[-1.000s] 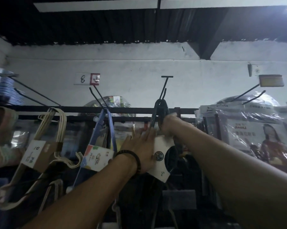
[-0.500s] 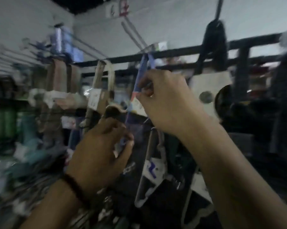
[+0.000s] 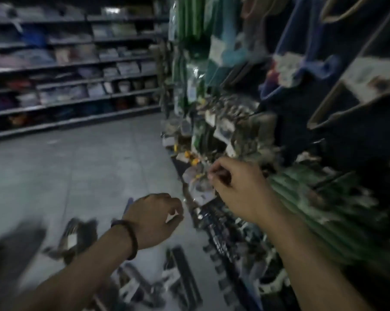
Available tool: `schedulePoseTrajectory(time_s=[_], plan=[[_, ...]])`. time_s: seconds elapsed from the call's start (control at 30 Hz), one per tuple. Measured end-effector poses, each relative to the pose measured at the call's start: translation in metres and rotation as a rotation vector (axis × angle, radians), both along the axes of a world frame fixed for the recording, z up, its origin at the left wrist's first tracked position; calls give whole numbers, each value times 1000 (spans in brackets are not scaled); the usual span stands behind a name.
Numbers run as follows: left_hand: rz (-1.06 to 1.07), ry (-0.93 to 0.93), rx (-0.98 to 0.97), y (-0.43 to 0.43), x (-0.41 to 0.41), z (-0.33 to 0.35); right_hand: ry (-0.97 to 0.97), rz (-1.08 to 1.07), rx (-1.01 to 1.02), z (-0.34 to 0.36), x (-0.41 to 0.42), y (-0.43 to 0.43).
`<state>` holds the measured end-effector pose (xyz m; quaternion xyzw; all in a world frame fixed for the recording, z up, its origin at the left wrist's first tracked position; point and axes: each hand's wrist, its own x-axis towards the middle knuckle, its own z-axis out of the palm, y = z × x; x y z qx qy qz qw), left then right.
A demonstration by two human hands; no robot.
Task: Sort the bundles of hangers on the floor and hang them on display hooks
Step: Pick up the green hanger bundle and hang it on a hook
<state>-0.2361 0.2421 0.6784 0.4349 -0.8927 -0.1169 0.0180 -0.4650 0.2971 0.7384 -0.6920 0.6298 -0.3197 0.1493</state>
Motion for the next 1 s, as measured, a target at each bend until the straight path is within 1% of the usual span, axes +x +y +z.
schedulePoseTrajectory(time_s=[0.07,0.23,0.37,0.43,0.5,0.6,0.7,0.77,0.8,0.87,0.9,0.93,1.0], plan=[[36,-44,103,-21,38,-44,15,31,154,-57,28,-27],[161,-72,365,-74,119,-162,10,37,547,-206,97,-83],[245,-54,566,-105,153,-264,13,-4,773,-332,128,-113],[282,-39,653,-114,160,-325,26,-20,853,-390,136,-126],[344,18,720,-119,160,-389,31,-52,927,-457,139,-140],[440,103,857,-120,149,-506,60,-45,1072,-575,139,-168],[729,201,985,-113,132,-629,49,-78,1131,-694,135,-189],[832,269,1115,-107,116,-705,71,-96,1169,-773,130,-194],[858,288,1213,-106,109,-740,81,-88,1192,-811,129,-193],[1000,345,1403,-103,93,-794,98,-73,1252,-877,130,-186],[1106,372,1451,-104,85,-819,109,-66,1271,-906,131,-182],[1196,388,1477,-103,77,-844,132,-49,1281,-933,131,-178],[1272,388,1472,-101,61,-892,164,-52,1289,-978,132,-171]])
